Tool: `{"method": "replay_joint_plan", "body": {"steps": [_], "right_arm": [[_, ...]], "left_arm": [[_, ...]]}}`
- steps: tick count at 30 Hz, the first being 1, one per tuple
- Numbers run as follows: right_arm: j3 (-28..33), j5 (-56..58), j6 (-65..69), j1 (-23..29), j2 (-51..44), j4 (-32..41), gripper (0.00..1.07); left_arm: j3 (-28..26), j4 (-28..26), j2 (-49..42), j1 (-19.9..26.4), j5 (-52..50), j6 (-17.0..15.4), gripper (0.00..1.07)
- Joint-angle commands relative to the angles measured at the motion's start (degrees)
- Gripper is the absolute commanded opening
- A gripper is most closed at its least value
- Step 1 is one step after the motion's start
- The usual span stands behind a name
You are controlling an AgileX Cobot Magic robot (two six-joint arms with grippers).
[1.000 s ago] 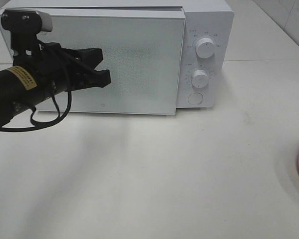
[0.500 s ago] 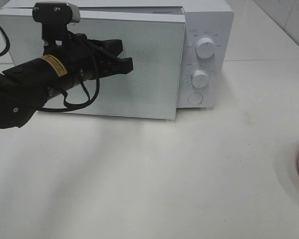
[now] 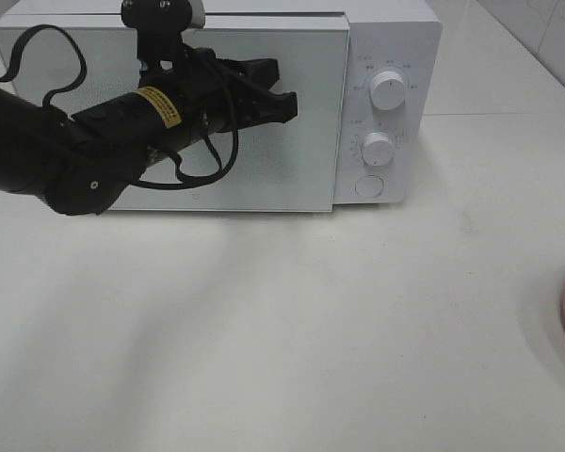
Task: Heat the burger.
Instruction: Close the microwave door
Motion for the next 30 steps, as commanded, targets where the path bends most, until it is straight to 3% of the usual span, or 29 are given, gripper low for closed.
{"method": "replay_joint_plan", "body": {"steps": [1,7,12,18,27,30], "right_arm": [[0.1,0.1,-0.4,-0.3,-1.5,0.2,0.75],[0.1,0.1,-0.4,-0.3,-1.5,0.2,0.75],[0.1,0.1,-0.4,-0.3,-1.5,0.2,0.75],[0.1,0.1,-0.4,-0.3,-1.5,0.2,0.75],[0.1,0.1,-0.4,-0.3,-1.5,0.2,0.75],[0.1,0.1,-0.4,-0.3,-1.5,0.2,0.75]], "left_arm": [[-3.6,-5.0,1.1,0.9,1.9,-0.5,0.0],[-6.3,-5.0,2.3,0.9,4.1,-0.4,0.0],[-6.3,-5.7,2.3,1.5,4.4,2.7,0.0],[-6.7,-8.7,2.4,4.2,4.4,2.3,0.0],[-8.0,-2.0,1.9,3.6,6.5,0.7,0.0],[-7.7,-0.1,0.7,2.0,12.2,-0.3,0.0]]}}
